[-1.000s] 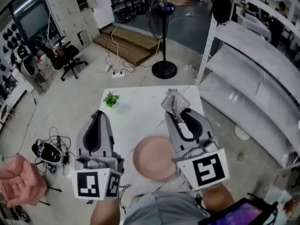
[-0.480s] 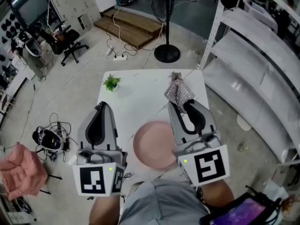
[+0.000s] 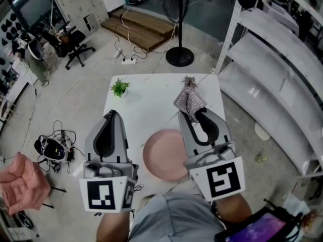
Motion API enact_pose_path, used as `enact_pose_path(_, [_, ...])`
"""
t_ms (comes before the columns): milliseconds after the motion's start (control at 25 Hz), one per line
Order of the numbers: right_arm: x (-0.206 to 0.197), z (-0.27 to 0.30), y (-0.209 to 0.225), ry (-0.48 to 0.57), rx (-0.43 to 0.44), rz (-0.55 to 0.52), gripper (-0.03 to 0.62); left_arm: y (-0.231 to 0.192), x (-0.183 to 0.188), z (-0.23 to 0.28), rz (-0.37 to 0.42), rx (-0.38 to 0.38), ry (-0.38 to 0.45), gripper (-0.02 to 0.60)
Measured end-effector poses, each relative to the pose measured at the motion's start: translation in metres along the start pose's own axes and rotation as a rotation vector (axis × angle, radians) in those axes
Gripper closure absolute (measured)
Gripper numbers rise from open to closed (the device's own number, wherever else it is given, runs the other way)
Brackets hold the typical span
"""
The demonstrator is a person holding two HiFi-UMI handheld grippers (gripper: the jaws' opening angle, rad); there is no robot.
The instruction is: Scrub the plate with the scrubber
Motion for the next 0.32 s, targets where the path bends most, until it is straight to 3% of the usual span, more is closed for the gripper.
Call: enact_pose_path(320, [-0.0028,-0.0003,-0.0073,-0.006,0.005,-0.008,0.507,-0.0016,-0.0011,-0.0033,0.003,-0.010,0.006,0.572])
Point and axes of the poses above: the fingertips, and each gripper's own axes: z forward along the fingers, y to its right, x out of its top, the point moved 10 cm from there along -z, backward along the fingers, and after that the axes turned 7 degrees about x, right-handed, at the moved point
